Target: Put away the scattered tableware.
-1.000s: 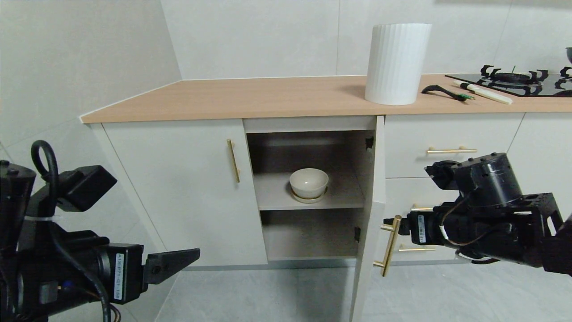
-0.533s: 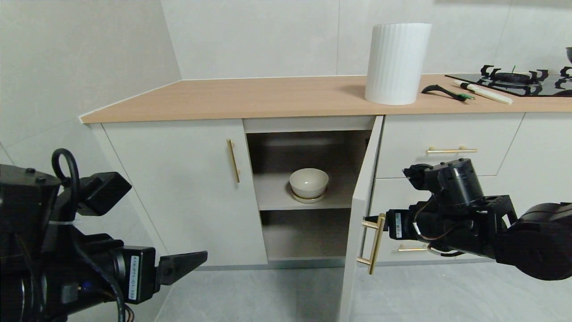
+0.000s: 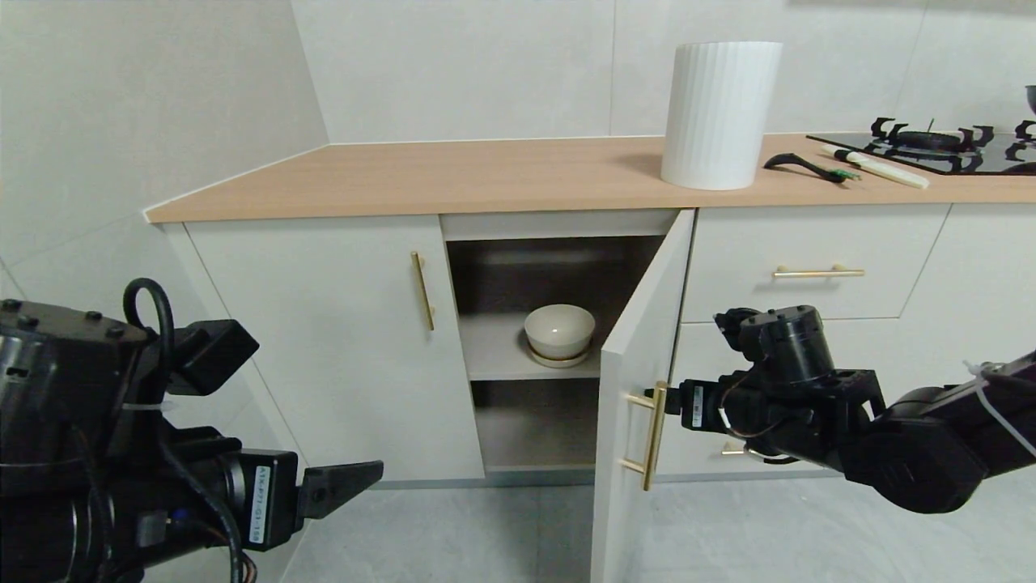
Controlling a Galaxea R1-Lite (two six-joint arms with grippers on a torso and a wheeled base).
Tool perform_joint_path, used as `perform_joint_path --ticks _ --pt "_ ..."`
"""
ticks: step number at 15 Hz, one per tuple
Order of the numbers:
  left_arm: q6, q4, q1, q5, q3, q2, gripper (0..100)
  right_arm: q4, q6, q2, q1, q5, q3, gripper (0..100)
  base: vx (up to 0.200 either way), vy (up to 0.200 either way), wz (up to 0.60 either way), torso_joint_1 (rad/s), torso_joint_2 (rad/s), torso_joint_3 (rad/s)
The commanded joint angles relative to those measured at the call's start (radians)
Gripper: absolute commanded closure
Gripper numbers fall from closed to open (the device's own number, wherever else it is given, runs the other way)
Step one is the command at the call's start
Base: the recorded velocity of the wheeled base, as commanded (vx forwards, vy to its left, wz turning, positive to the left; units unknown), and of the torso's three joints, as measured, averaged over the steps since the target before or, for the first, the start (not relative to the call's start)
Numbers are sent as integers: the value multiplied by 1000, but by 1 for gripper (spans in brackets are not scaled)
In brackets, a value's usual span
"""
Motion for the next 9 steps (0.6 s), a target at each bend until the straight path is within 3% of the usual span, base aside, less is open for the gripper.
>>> perform_joint_path --ticks 1,5,9 --pt "-1 0 1 1 0 2 0 -43 21 40 0 -3 1 0 200 0 0 2 2 -2" --pt "-4 -2 1 1 -1 2 0 -63 33 52 2 0 -2 0 200 0 0 5 5 -1" --pt "-4 -5 1 1 -1 1 0 -164 71 90 4 -4 -1 0 0 0 0 0 0 0"
